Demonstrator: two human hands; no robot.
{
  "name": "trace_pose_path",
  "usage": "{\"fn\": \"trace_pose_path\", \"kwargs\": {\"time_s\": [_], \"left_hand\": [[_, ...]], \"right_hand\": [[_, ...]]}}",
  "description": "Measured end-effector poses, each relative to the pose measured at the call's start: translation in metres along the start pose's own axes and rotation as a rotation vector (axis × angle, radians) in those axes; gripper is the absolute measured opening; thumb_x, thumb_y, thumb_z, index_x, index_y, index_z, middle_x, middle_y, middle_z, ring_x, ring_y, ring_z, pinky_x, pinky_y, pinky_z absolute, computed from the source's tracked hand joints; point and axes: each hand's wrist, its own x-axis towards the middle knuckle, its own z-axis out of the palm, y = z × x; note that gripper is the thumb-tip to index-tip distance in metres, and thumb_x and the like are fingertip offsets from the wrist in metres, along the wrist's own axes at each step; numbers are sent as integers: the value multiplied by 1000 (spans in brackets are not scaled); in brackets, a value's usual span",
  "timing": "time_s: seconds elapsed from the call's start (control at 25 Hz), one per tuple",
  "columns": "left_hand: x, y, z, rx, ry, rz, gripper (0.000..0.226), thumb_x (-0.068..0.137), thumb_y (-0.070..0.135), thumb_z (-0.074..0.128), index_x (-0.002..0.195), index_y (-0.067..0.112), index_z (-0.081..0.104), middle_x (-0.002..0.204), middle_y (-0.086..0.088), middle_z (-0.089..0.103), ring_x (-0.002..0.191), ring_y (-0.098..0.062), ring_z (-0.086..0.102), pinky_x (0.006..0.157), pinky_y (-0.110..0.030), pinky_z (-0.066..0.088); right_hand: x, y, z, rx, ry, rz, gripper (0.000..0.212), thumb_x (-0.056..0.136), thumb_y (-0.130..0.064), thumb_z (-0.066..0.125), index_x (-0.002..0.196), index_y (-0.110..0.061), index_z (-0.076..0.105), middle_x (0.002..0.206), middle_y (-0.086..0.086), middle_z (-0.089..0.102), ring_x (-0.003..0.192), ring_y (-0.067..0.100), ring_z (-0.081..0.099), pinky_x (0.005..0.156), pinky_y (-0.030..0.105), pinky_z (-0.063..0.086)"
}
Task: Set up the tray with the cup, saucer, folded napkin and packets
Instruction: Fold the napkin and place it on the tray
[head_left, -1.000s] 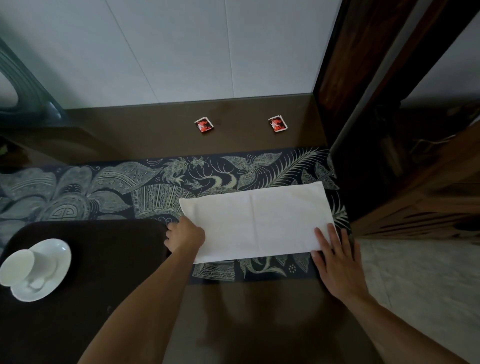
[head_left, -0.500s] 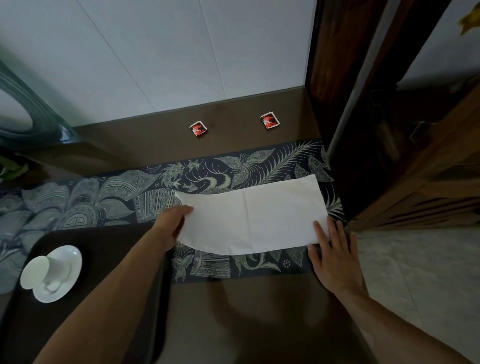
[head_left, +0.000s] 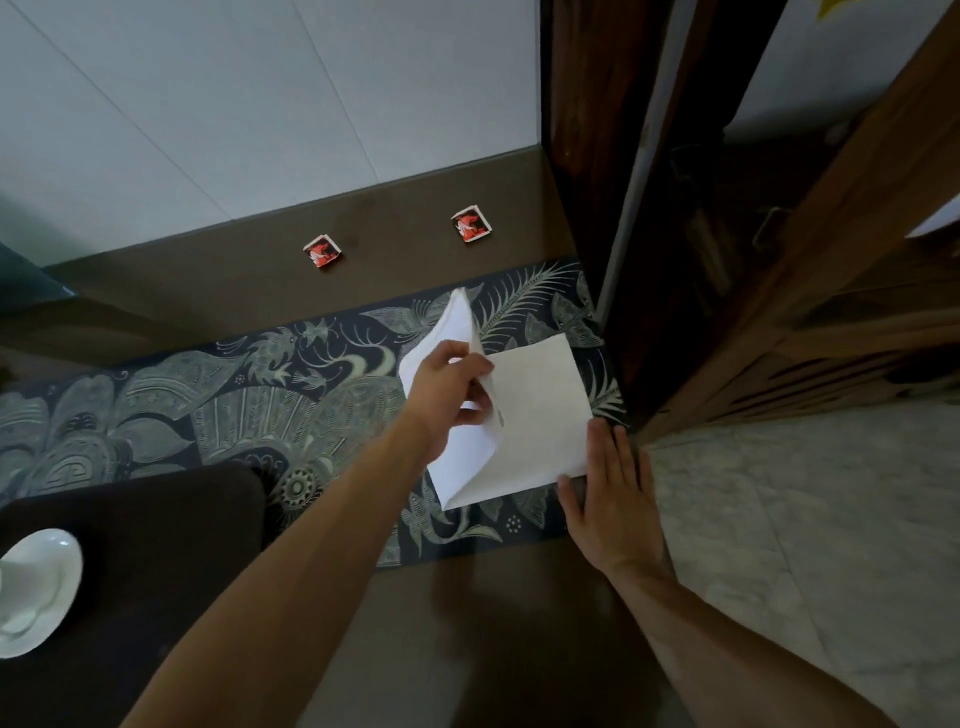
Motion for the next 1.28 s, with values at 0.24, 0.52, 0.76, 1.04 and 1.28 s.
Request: {"fn": "trace_pose_path", "kwargs": {"time_s": [0.24, 0.52, 0.76, 1.04, 1.28], "left_hand": [[30, -42, 84, 264, -104, -110, 12, 89, 13, 59, 96, 13, 49, 64, -9, 61, 55, -23, 57, 48, -30, 52], [51, -81, 107, 665, 11, 16, 18, 82, 43, 52, 86, 26, 47, 75, -6, 70, 70, -28, 66, 72, -40, 57], [21, -91, 85, 577, -55, 182, 17, 96, 34, 48, 103, 22, 57, 103, -1, 66, 88, -21, 62, 80, -40, 54], [7, -137, -24, 1119, 141, 704, 36, 94, 37, 46, 123, 19, 56, 127, -2, 57, 122, -24, 49, 100, -46, 44], [10, -156, -19, 1269, 54, 668, 61, 103, 42, 21, 154, 10, 13, 163, -10, 3, 150, -24, -6, 122, -42, 3]], "right_hand": [[1, -1, 0, 153, 64, 110, 61, 96, -39, 23, 152, -14, 17, 155, 8, 33, 145, 21, 28, 119, 42, 23], [0, -2, -2, 324, 79, 181, 78, 86, -20, 52, 152, -9, 11, 158, 10, 26, 142, 30, 32, 116, 41, 29], [-1, -3, -7, 400, 180, 152, 69, 88, -34, 36, 152, -17, 17, 148, 11, 40, 130, 32, 46, 99, 50, 49], [-1, -13, -12, 154, 163, 88, 61, 97, -40, 29, 152, -17, 17, 157, 9, 28, 145, 27, 22, 115, 54, 27], [37, -46, 1, -181, -47, -310, 62, 101, -46, 21, 154, -14, 14, 162, 8, 12, 150, 26, 3, 119, 50, 11]]}}
